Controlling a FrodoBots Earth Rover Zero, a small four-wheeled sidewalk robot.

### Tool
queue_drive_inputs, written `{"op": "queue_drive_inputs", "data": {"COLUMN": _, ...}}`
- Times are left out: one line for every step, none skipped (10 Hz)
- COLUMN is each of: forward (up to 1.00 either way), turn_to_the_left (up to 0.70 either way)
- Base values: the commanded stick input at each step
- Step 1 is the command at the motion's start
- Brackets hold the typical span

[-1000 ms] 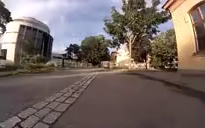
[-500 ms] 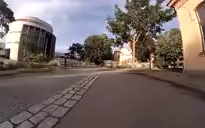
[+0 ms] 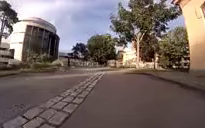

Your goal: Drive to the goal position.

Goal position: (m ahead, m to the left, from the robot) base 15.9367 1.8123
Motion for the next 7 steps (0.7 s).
{"op": "queue_drive_inputs", "data": {"forward": 0.45, "turn_to_the_left": 0.00}}
{"op": "queue_drive_inputs", "data": {"forward": 0.45, "turn_to_the_left": 0.00}}
{"op": "queue_drive_inputs", "data": {"forward": 0.45, "turn_to_the_left": 0.00}}
{"op": "queue_drive_inputs", "data": {"forward": 0.45, "turn_to_the_left": 0.00}}
{"op": "queue_drive_inputs", "data": {"forward": 0.45, "turn_to_the_left": 0.00}}
{"op": "queue_drive_inputs", "data": {"forward": 0.45, "turn_to_the_left": 0.00}}
{"op": "queue_drive_inputs", "data": {"forward": 0.45, "turn_to_the_left": 0.00}}
